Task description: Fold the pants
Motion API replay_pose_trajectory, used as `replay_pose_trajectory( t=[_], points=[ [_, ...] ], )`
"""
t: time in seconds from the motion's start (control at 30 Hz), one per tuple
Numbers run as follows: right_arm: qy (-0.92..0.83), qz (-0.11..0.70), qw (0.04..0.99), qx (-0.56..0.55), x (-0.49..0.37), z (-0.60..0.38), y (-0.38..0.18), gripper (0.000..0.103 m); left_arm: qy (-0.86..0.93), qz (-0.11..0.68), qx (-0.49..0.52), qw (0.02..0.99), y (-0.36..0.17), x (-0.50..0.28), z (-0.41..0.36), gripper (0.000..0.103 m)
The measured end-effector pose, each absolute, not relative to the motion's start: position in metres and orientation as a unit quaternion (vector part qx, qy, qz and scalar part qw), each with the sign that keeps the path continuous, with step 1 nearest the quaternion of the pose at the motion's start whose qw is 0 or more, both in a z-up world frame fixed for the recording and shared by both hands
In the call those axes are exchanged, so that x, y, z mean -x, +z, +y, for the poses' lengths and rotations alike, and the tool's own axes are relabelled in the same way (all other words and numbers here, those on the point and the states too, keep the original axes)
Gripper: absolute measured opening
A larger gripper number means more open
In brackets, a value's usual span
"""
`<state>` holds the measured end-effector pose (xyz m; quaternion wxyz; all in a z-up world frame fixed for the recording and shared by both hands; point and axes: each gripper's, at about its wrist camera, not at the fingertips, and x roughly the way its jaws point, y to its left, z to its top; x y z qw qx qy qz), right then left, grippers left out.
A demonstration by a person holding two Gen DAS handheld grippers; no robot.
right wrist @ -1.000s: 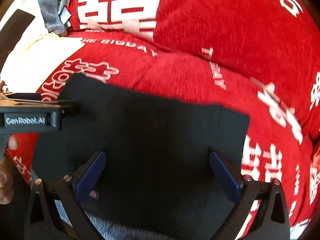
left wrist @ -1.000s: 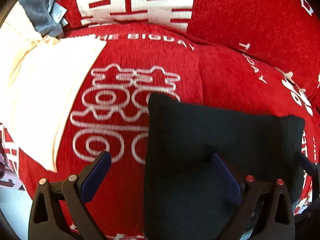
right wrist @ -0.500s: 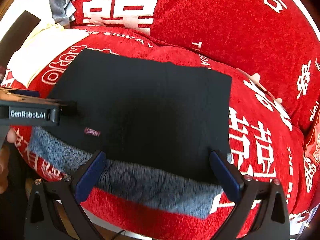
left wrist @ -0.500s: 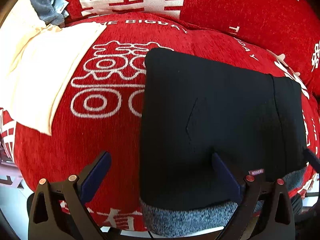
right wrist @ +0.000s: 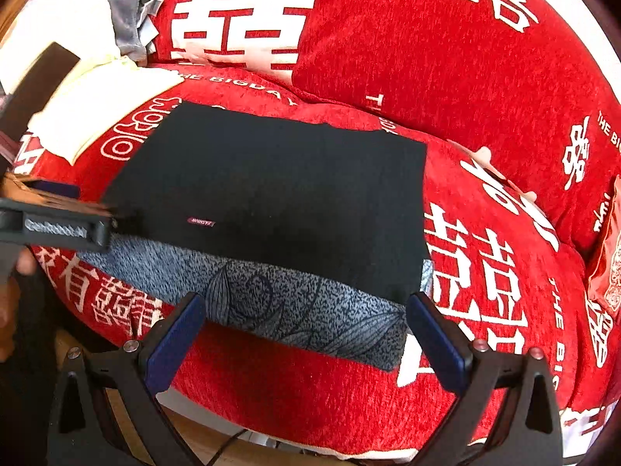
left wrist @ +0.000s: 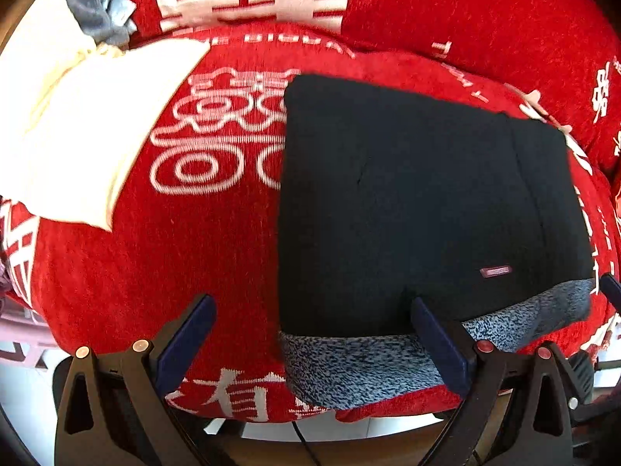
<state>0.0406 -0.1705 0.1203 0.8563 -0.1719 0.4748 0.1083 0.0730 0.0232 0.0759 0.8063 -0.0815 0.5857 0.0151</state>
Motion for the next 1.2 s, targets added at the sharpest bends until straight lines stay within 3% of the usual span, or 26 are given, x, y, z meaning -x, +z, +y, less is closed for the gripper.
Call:
replay_pose_trajectory(
  t=[0.2,0.37,0.8,1.2],
  points=[
    [0.112,0.517,0.836,0.145,-0.049,-0.179,0.098,0.103,0.017,0.584,0.075,0.808,0.072,-0.072,0.02,0.102],
    [0.11,0.504,0.853,0.078,-0.056,-0.198,0.12,0.103,0.014,0.586,0.076,0.807,0.073,-0.073,0.021,0.102],
    [0.075,0.491,0.863,0.092,-0.058,-0.198,0.135,0.103,0.01,0.591,0.102,0.8,0.081,-0.072,0.025,0.102],
    [0.045,0.49,0.865,0.101,-0.05,-0.205,0.135,0.103,0.026,0.554,0.067,0.829,0.1,-0.061,0.014,0.102]
  ],
)
